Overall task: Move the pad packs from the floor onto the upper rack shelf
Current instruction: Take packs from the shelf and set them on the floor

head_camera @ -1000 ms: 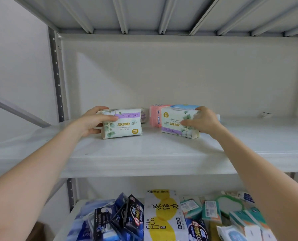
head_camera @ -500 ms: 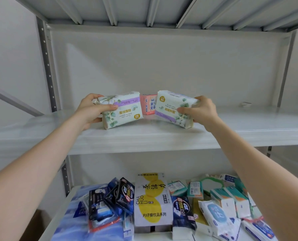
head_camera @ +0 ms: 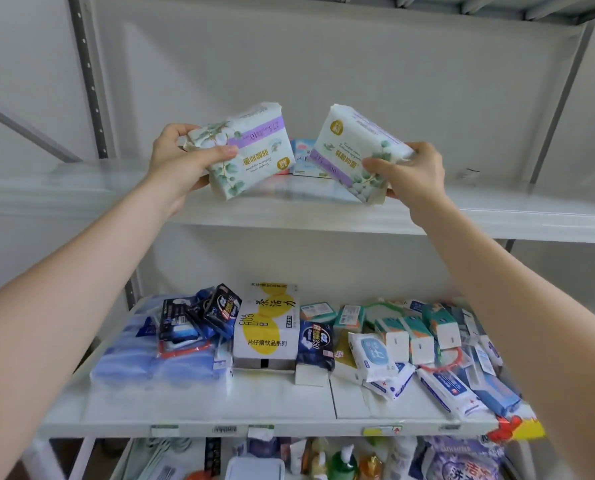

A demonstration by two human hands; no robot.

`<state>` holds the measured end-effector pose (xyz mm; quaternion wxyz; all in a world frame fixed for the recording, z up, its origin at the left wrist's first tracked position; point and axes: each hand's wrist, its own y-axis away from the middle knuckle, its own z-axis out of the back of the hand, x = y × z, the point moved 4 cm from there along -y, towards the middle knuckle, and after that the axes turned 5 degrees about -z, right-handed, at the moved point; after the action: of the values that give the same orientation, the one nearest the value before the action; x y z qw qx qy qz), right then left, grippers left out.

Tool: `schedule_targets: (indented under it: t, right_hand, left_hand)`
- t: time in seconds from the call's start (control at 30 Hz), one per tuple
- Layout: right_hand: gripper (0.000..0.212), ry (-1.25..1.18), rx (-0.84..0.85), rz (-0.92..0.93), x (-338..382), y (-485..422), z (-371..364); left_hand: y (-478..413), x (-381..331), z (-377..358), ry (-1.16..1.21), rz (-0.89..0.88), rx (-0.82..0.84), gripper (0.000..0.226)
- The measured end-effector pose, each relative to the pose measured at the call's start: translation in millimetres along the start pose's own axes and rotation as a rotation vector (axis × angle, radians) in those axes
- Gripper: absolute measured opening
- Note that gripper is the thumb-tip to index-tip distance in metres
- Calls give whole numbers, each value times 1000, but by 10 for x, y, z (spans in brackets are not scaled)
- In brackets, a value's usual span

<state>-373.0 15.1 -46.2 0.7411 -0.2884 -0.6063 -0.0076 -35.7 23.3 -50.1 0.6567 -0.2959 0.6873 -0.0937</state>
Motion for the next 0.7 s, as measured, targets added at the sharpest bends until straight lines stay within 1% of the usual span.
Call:
schedule_targets:
  t: [0.1,0.3,0.47,0.53,0.7]
  right_hand:
    - [74,0,17,-14,-24,156,181]
    - [78,3,-8,-38,-115,639,589]
    - [71,12,-9,-76,-316,1256,940]
    - [72,45,-19,-91,-435,1546,1064]
    - [70,149,2,-137,-873,2248,1324]
  left_hand:
    - [299,-47,-71,2,4,11,65]
    - [908,-75,-109,-9,37,96,64]
    - [1531,79,-24,-37,109,178,68]
    - [1833,176,23,-43,153,205,68]
    - [2603,515,124,-99,234,253,53]
